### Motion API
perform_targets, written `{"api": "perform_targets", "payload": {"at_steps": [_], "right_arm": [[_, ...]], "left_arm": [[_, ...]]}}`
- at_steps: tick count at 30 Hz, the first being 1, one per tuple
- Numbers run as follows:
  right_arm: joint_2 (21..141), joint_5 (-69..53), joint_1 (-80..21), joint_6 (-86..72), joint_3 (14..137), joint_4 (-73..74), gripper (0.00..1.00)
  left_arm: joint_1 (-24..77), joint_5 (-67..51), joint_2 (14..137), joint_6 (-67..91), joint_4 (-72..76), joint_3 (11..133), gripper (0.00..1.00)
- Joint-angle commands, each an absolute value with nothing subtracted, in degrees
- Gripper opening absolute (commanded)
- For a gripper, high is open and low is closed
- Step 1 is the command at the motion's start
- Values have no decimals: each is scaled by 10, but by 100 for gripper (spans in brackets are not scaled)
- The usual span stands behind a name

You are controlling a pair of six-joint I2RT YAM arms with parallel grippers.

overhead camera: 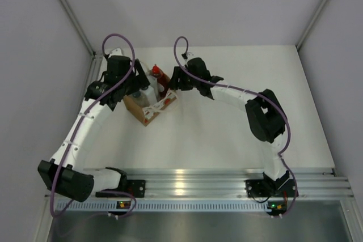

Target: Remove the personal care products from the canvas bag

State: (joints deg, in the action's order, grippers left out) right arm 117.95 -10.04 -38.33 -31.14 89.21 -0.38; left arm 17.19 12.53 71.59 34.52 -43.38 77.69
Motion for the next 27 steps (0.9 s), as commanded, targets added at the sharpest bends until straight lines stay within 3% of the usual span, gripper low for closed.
{"api": "perform_targets", "payload": {"at_steps": [1,7,9,12,27], "right_arm": [[1173,-114,-376,-306,878,-34,52],[1176,-114,-375,-308,870,-44,49],[1174,-109,-375,-307,868,-45,50],[1174,-103,-374,-307,867,-44,51],[1170,-107,-373,-308,860,-43,53]], "left_arm": [[178,163,737,336,-428,787,86],[188,207,793,342,-442,797,79],[199,220,807,348,-446,803,68],[218,264,825,366,-473,814,63],[236,358,784,443,-485,774,62]]}}
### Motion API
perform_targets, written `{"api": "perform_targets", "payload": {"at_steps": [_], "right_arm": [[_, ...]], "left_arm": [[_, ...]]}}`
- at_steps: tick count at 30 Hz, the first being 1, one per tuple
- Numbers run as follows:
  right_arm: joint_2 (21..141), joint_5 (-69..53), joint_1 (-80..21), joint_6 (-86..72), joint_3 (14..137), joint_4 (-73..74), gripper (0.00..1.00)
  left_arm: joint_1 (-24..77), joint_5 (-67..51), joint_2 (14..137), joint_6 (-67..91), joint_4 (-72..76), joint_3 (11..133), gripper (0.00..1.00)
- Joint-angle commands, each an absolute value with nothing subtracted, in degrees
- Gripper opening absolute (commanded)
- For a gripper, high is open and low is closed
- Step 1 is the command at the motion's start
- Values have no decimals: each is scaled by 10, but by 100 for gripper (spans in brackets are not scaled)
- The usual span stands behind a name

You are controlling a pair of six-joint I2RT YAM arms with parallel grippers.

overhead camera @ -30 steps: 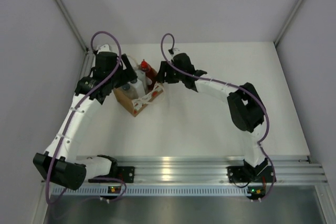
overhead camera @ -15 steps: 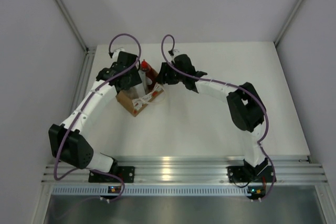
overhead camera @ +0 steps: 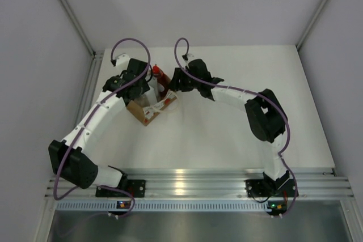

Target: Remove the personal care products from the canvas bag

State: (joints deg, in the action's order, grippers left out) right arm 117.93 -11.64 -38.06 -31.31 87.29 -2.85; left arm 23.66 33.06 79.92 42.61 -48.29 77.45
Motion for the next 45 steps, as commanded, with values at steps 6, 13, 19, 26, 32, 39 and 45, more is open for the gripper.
{"api": "perform_targets", "payload": {"at_steps": [6,13,19,26,32,39,45], "right_arm": [[1161,-111,-373,-306,853,-42,53],[1153,-112,-373,-299,850,-38,55],[1151,-114,-372,-297,850,-36,55],[1155,-117,-370,-296,849,-36,56],[1158,-120,-368,-298,850,-36,56],[1163,-122,-368,-301,853,-36,56],[1163,-124,-368,-301,853,-36,56]], "left_arm": [[231,346,820,439,-485,787,59],[229,360,845,453,-485,780,56],[226,363,857,468,-484,766,52],[225,354,860,481,-484,755,56],[225,355,867,485,-484,747,55],[225,361,870,495,-483,736,55],[225,363,889,510,-483,726,55]]}}
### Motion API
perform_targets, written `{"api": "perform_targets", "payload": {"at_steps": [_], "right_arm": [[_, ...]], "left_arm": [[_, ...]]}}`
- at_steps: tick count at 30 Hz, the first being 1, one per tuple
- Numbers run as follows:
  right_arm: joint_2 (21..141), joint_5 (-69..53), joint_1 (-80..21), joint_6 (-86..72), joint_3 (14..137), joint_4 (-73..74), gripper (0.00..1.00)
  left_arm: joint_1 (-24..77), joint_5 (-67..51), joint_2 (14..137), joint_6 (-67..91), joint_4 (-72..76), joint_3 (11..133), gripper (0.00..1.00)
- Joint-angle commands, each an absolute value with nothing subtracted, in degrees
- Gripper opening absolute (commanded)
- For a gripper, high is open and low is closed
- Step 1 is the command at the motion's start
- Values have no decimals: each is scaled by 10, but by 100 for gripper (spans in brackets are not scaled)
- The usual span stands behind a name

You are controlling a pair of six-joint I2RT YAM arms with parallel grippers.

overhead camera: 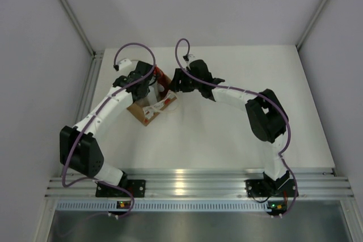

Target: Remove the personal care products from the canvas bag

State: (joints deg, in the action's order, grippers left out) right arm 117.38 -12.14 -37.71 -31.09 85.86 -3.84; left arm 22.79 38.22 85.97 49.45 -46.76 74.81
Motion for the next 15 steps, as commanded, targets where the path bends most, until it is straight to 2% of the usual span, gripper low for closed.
{"api": "perform_targets", "payload": {"at_steps": [1,15], "right_arm": [[1163,-125,-367,-302,853,-36,56],[1164,-125,-368,-302,853,-36,56]], "left_arm": [[225,362,896,512,-483,725,55],[225,338,926,519,-471,723,56]]}}
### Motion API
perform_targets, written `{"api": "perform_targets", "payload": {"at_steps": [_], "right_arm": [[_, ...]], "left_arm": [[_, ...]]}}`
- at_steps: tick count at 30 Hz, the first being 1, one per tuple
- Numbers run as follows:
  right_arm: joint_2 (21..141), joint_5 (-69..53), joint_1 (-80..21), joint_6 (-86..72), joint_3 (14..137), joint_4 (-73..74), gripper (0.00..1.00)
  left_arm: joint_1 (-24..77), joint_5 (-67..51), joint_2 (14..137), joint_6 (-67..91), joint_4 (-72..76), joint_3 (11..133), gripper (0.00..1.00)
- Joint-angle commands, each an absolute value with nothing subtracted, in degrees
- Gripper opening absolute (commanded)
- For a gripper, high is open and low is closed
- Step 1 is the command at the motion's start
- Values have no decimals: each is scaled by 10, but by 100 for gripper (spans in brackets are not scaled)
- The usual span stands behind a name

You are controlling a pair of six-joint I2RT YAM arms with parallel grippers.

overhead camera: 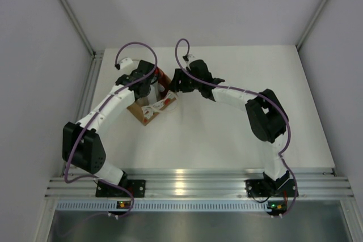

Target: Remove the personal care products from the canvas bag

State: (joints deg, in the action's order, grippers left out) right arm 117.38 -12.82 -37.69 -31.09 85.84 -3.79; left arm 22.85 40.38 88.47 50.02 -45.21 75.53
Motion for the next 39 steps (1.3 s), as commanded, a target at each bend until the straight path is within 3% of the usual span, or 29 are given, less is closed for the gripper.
{"api": "perform_targets", "payload": {"at_steps": [1,39], "right_arm": [[1164,-126,-368,-301,853,-36,56],[1164,-135,-368,-299,853,-36,57]], "left_arm": [[225,337,925,519,-470,720,57],[201,295,843,513,-472,765,57]]}}
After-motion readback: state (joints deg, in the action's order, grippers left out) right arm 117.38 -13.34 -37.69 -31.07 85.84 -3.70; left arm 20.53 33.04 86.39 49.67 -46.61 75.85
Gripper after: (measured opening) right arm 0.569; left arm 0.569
